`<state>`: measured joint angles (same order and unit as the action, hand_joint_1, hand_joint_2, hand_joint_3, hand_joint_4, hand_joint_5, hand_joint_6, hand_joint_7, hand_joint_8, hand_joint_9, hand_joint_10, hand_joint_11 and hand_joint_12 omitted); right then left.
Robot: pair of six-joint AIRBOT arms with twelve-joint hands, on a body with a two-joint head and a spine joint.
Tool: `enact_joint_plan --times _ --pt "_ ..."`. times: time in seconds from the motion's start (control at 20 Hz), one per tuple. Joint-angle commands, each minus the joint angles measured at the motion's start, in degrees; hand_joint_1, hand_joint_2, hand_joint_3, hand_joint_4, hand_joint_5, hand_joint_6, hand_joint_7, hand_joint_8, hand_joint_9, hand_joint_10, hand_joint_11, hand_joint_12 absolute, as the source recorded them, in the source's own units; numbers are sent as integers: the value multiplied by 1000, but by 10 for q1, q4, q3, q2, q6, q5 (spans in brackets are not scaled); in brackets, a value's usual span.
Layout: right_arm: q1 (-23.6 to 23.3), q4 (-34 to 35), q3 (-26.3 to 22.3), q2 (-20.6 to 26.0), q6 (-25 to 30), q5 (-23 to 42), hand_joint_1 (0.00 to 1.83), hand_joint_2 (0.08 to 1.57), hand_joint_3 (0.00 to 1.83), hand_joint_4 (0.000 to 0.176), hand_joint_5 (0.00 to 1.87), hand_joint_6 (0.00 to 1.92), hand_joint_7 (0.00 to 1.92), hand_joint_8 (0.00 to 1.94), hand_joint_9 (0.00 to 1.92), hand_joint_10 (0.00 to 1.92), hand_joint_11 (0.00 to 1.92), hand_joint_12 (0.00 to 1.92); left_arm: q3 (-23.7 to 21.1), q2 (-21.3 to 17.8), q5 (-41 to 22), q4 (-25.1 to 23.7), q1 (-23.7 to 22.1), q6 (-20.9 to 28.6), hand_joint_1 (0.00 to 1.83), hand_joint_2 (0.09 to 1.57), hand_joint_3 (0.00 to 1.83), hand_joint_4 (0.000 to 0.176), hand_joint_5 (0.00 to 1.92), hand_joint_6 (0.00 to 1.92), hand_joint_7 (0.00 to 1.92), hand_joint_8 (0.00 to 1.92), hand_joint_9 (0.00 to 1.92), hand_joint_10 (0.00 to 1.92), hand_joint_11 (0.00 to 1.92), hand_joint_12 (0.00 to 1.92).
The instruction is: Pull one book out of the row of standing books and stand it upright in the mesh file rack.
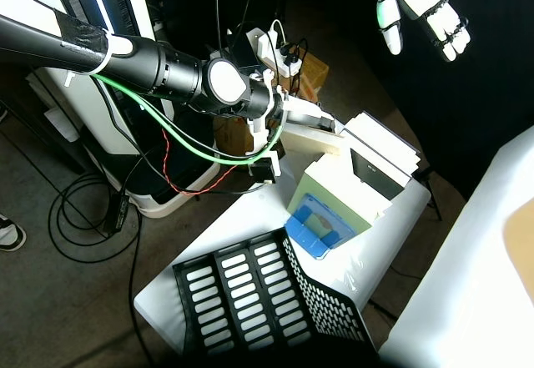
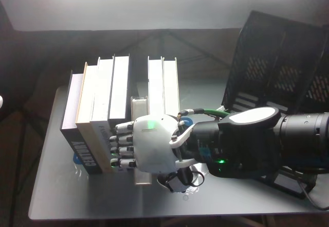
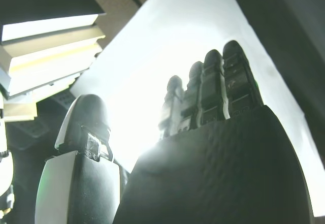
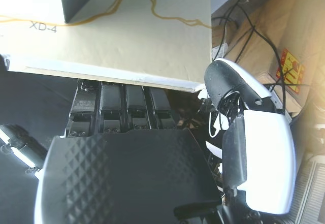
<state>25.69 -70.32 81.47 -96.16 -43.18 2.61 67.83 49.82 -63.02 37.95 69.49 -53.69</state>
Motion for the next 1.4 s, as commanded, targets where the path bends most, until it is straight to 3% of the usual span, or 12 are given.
enact_joint_plan --times 0.0,0.15,0.45,0.6,0.95,1.0,1.05,1.1,1.15,1.2,1.3,1.35 --pt "2 -2 0 2 -4 8 318 1077 593 0 99 8 131 0 88 0 0 629 3 -8 -72 10 -4 2 198 1345 3 103 0 0 0 0 0 0 0 0" --pt "2 -2 4 2 -4 3 319 1076 594 0 100 8 131 0 88 0 0 629 4 -9 -71 18 -4 2 238 1347 2 117 0 0 0 0 0 0 0 0" --pt "16 -8 14 -13 -4 -3 319 1075 597 0 100 8 131 0 88 0 0 629 8 -9 -67 14 -5 2 287 1339 0 90 0 0 0 0 0 0 0 0" --pt "20 -8 16 -13 -4 -4 319 1074 598 0 100 8 131 0 88 0 0 629 10 -9 -66 12 -5 2 244 1350 3 114 0 0 0 0 0 0 0 0" --pt "22 7 50 -15 -4 -20 319 1073 600 0 100 8 131 0 88 0 0 629 23 -4 -55 16 -9 6 178 1379 10 113 0 0 0 0 0 0 0 0" --pt "22 8 52 -15 -4 -20 319 1073 601 0 100 8 131 0 88 0 0 629 25 -4 -53 13 -11 6 116 1435 26 77 28 11 0 0 0 0 51 25" --pt "22 8 52 -15 -4 -19 319 1073 601 0 100 8 131 0 88 0 0 629 26 -3 -52 12 -11 6 116 1435 26 77 28 11 0 0 0 0 51 25" --pt "21 8 52 -15 -4 -19 319 1073 601 0 100 8 131 0 88 0 0 629 28 -2 -52 11 -14 6 22 1518 0 15 61 21 0 0 0 0 9 813" --pt "21 8 52 -15 -4 -17 319 1072 601 0 100 8 131 0 88 0 0 629 30 0 -50 7 -20 6 4 1498 0 19 11 3 0 0 0 0 1 783" --pt "21 10 52 -15 -4 -16 319 1072 602 0 100 8 131 0 88 0 0 629 31 1 -48 6 -22 6 343 1402 0 48 28 10 0 0 0 0 0 202" --pt "21 11 50 -15 -4 -13 319 1072 602 0 100 8 131 0 88 0 0 629 31 1 -47 -1 -25 6 398 1339 0 98 6 1 0 0 0 0 0 7" --pt "21 11 50 -15 -4 -13 319 1072 602 0 100 8 131 0 88 0 0 629 32 1 -46 -4 -27 6 363 1333 0 95 0 0 0 0 0 0 0 1"
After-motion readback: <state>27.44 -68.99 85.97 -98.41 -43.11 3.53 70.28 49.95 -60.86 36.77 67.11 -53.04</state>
